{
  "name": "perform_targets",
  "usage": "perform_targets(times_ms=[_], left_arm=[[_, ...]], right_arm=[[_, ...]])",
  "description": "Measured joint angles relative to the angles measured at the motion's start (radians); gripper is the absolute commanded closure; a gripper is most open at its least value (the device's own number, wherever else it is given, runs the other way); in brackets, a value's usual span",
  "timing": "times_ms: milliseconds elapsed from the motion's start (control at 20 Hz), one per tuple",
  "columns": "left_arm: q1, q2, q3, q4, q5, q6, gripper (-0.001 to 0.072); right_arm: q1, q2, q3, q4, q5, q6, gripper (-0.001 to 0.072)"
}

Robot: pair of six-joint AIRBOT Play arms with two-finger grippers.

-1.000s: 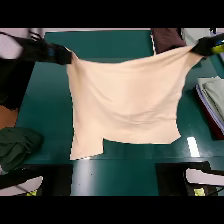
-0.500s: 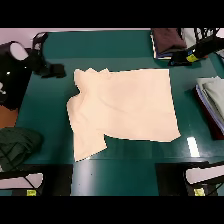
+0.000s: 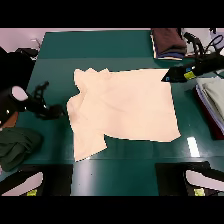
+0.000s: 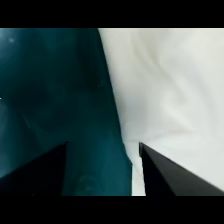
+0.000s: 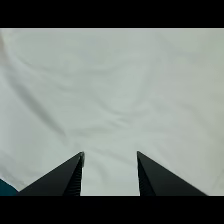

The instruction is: Fold the shirts.

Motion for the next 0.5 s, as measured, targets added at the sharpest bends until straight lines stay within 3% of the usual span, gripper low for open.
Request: perform_targets(times_ms=[250, 300, 400, 500], left_arm=[[-0.095, 0.024, -0.146, -0.121, 0.102, 0.045, 0.0183], [-0.116, 0.027, -0.158, -0.137, 0.123, 0.04, 0.0218], [-0.145, 0.027, -0.174, -0.148, 0.159, 0.029, 0.0671], [-0.159, 0.029, -0.175, -0.144, 0.176, 0.022, 0.0682]], right_arm=[[0.003, 0.102, -0.124, 0.011, -0.061, 0.0, 0.0326], [0.003, 0.119, -0.138, 0.014, -0.066, 0.0, 0.0326], [-0.006, 0.149, -0.164, 0.015, -0.071, -0.001, 0.0326], [-0.042, 0.188, -0.213, 0.014, -0.071, -0.001, 0.0326]])
